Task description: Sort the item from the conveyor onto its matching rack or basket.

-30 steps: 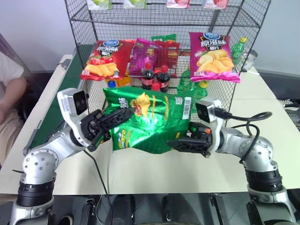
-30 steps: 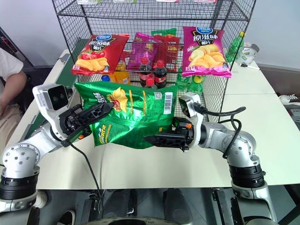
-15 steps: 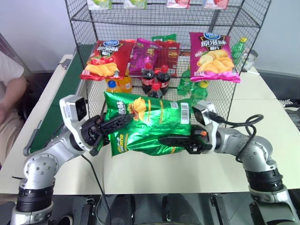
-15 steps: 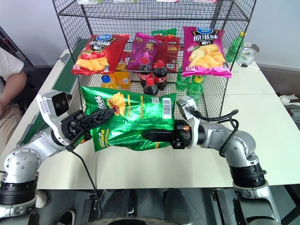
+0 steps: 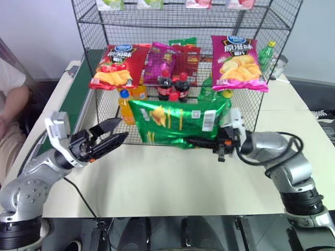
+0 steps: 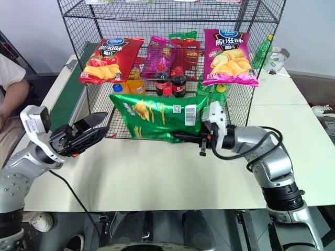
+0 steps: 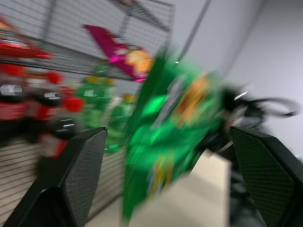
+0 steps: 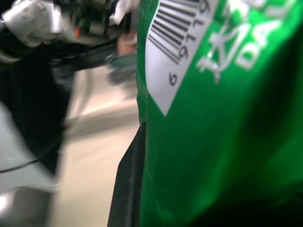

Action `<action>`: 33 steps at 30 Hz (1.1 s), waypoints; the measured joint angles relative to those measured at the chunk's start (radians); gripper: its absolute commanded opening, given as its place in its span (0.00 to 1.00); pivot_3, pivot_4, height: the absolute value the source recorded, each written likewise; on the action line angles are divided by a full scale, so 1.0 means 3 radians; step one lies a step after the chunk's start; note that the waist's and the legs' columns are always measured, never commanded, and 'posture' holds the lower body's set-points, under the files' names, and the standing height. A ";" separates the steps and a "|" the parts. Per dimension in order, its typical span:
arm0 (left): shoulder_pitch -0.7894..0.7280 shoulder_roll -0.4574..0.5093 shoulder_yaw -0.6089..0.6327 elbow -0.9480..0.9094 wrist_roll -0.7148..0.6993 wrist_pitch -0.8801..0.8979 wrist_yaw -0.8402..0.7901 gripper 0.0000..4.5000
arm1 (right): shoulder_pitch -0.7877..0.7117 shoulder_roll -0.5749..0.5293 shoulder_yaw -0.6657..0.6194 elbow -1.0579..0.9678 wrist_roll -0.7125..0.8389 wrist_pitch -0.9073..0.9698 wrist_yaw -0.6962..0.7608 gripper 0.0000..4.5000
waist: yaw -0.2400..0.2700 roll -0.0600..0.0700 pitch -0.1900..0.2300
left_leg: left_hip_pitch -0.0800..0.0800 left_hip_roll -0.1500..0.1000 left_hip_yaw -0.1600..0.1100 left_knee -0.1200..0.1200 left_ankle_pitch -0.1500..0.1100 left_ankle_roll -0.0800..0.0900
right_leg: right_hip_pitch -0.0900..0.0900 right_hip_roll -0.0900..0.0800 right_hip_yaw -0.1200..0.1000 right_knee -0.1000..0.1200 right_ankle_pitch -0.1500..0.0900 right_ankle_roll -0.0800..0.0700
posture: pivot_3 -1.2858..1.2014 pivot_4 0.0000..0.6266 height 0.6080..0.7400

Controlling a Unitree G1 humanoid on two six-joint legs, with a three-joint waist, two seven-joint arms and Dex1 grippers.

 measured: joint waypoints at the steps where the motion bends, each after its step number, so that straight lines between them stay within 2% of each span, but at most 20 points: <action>1: 0.0012 0.0007 0.0021 0.0026 0.0087 -0.0069 -0.0007 1.00 | -0.0093 -0.0008 -0.0071 -0.0059 -0.0097 -0.0198 -0.0037 0.01 | -0.0001 0.0000 0.0000 | 0.0001 0.0000 0.0000 0.0000 0.0000 0.0000 | 0.0001 -0.0001 0.0000 0.0000 0.0000 0.0000 | 0.52 0.24 0.99; 3: -0.0002 -0.0011 0.0035 0.0122 0.0225 -0.0200 0.0002 1.00 | -0.0301 -0.0038 -0.0150 -0.0073 -0.0369 -0.0583 -0.0130 0.01 | -0.0001 0.0000 0.0000 | 0.0001 -0.0001 0.0000 0.0000 0.0000 0.0000 | 0.0001 -0.0001 -0.0001 0.0000 0.0000 0.0000 | 0.52 0.24 0.99; 6: -0.0087 -0.0057 0.0039 0.0258 0.0425 -0.0387 0.0041 1.00 | -0.0527 -0.0149 -0.0124 0.0042 -0.1049 -0.1238 -0.0347 0.01 | 0.0005 -0.0004 -0.0001 | 0.0002 -0.0001 0.0000 0.0000 0.0000 0.0000 | 0.0001 -0.0002 -0.0002 0.0000 0.0000 0.0000 | 0.52 0.24 0.99; 10: -0.0226 -0.0114 0.0016 0.0280 0.0569 -0.0513 0.0059 1.00 | -0.0715 -0.0083 0.0145 0.0478 -0.1999 -0.1754 -0.0926 0.01 | -0.0003 -0.0004 -0.0001 | 0.0000 -0.0001 0.0004 0.0001 0.0001 -0.0002 | -0.0002 -0.0005 0.0000 0.0001 0.0000 0.0000 | 0.52 0.24 0.99; 16: -0.0237 -0.0243 -0.0082 0.0271 0.0687 -0.0519 0.0088 1.00 | -0.1035 -0.0056 0.0351 0.0897 -0.3120 -0.1875 -0.1750 0.01 | -0.0014 -0.0004 -0.0001 | -0.0011 0.0000 0.0004 -0.0001 0.0010 -0.0016 | -0.0016 -0.0003 0.0000 0.0003 0.0000 0.0000 | 0.52 0.24 0.99; 20: -0.0203 -0.0296 -0.0139 0.0248 0.0756 -0.0521 0.0125 1.00 | -0.1117 0.0026 0.0604 0.1028 -0.3798 -0.1632 -0.2080 0.01 | -0.0027 -0.0004 -0.0001 | -0.0030 0.0000 0.0005 0.0004 0.0015 -0.0025 | -0.0036 -0.0003 0.0002 0.0011 0.0000 0.0000 | 0.52 0.24 0.99; 24: -0.0182 -0.0322 -0.0144 0.0233 0.0819 -0.0563 0.0145 1.00 | -0.1216 0.0197 0.0719 0.1224 -0.4011 -0.1368 -0.2176 0.01 | -0.0028 -0.0003 -0.0001 | -0.0031 0.0000 0.0004 0.0004 0.0016 -0.0025 | -0.0037 -0.0002 0.0002 0.0012 0.0000 0.0000 | 0.52 0.24 0.99; 33: -0.0055 -0.0415 -0.0153 0.0107 0.0847 -0.0586 0.0208 1.00 | -0.1429 0.0467 0.0755 0.1632 -0.4114 -0.0837 -0.2465 0.01 | -0.0028 -0.0004 -0.0001 | -0.0033 0.0000 0.0003 0.0006 0.0015 -0.0024 | -0.0038 -0.0003 0.0000 0.0014 0.0001 0.0000 | 0.52 0.24 0.99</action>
